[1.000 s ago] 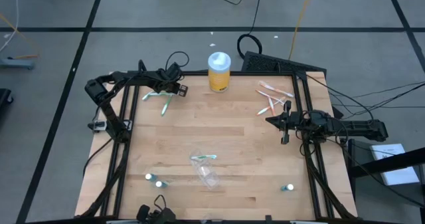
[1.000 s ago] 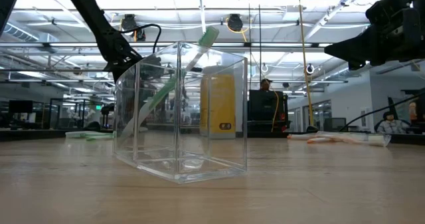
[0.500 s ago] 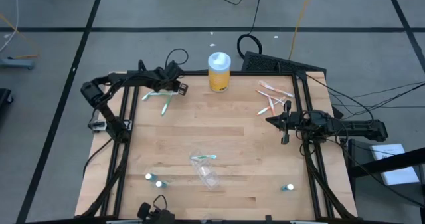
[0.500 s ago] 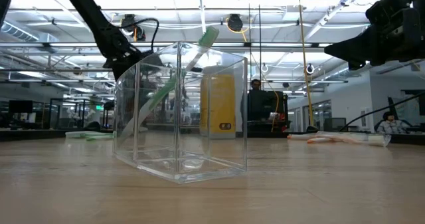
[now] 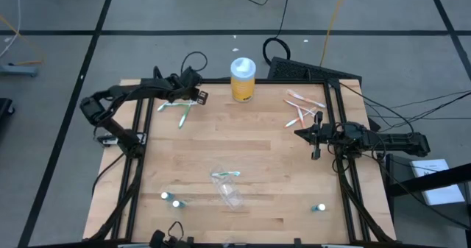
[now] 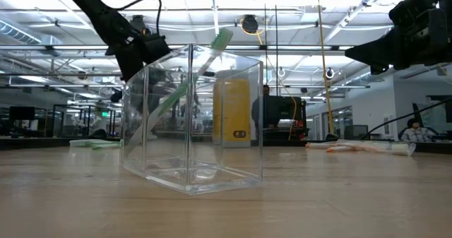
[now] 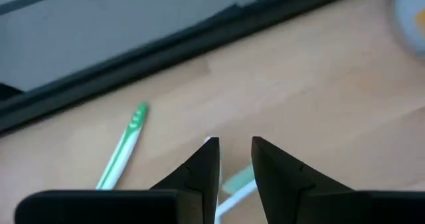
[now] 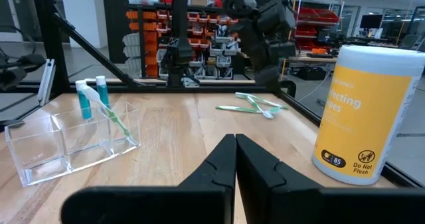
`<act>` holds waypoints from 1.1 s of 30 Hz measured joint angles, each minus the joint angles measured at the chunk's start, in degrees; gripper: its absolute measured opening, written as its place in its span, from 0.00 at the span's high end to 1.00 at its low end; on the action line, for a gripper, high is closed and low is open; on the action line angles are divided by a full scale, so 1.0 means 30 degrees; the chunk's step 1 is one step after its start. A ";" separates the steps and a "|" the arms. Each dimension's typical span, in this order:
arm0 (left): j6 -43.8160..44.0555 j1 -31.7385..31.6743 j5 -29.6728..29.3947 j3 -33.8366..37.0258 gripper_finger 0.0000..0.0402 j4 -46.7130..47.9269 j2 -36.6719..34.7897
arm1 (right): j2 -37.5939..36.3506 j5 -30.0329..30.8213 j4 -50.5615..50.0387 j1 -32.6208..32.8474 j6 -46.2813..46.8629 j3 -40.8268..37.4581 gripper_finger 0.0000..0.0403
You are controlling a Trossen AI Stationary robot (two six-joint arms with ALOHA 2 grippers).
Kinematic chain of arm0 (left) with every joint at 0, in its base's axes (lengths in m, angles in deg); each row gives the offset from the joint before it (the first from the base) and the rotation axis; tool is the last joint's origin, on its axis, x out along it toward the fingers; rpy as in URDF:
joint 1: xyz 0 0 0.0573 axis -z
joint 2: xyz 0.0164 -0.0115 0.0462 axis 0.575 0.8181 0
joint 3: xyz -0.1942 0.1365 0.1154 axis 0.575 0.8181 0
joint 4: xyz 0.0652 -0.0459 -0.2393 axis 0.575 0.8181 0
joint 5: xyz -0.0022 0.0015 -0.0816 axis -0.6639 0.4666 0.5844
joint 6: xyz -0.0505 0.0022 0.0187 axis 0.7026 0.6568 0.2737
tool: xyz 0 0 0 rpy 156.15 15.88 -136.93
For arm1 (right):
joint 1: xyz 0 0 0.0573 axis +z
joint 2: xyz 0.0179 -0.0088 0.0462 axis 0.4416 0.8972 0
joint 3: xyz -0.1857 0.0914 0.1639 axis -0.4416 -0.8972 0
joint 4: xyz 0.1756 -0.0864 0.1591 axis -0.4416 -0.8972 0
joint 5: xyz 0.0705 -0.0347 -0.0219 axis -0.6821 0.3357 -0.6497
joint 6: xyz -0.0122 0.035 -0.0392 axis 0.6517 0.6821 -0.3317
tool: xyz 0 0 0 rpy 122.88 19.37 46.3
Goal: Pick & Place toothbrushing station
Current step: Put the green toothbrush into the transparent organizer
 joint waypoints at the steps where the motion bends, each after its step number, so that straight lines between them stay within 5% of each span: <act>1: -0.0011 0.0036 -0.0142 0.0014 0.77 0.0270 0.0182 | -0.0005 0.0000 -0.0001 0.0007 0.0000 0.0000 0.99; 12: 0.0451 -0.0061 -0.1075 0.0015 0.76 0.0183 0.2399 | -0.0003 -0.0004 0.0003 0.0007 0.0000 0.0000 0.99; 25: 0.0380 -0.0339 -0.0310 0.0015 0.40 0.0149 0.2658 | -0.0005 0.0000 -0.0001 0.0007 0.0000 0.0000 0.99; 33: 0.0981 -0.0469 -0.0682 -0.0022 0.45 0.0452 0.3042 | 0.0001 0.0000 0.0002 0.0000 0.0000 -0.0003 0.99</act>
